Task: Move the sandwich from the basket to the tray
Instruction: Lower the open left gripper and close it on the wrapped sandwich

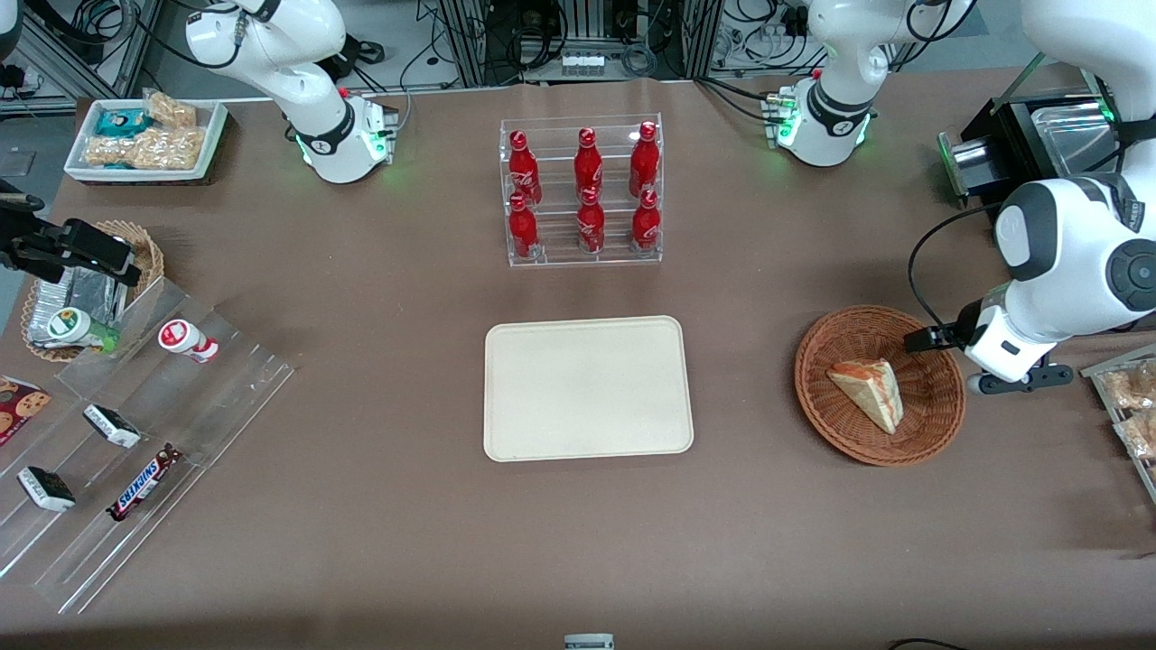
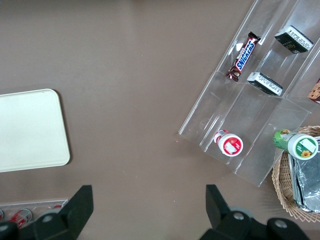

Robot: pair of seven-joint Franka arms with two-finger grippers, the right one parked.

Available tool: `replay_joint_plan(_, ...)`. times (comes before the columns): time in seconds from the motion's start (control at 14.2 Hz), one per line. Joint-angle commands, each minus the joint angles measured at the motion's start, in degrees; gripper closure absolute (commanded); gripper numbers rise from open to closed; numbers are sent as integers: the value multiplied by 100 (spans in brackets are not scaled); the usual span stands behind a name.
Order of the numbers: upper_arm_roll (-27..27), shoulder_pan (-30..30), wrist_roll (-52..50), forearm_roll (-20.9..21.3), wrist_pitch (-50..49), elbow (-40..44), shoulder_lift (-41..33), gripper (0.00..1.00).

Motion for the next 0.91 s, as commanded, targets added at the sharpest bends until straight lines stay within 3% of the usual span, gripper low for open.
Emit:
replay_joint_plan(0.0, -27, -247, -1583, -37, 461, -23, 62, 0)
replay_joint_plan(0.28, -27, -564, -3460, -2, 972, -32, 387, 0)
replay_joint_plan(0.84, -27, -565, -3594, -72, 1455, -85, 879, 0)
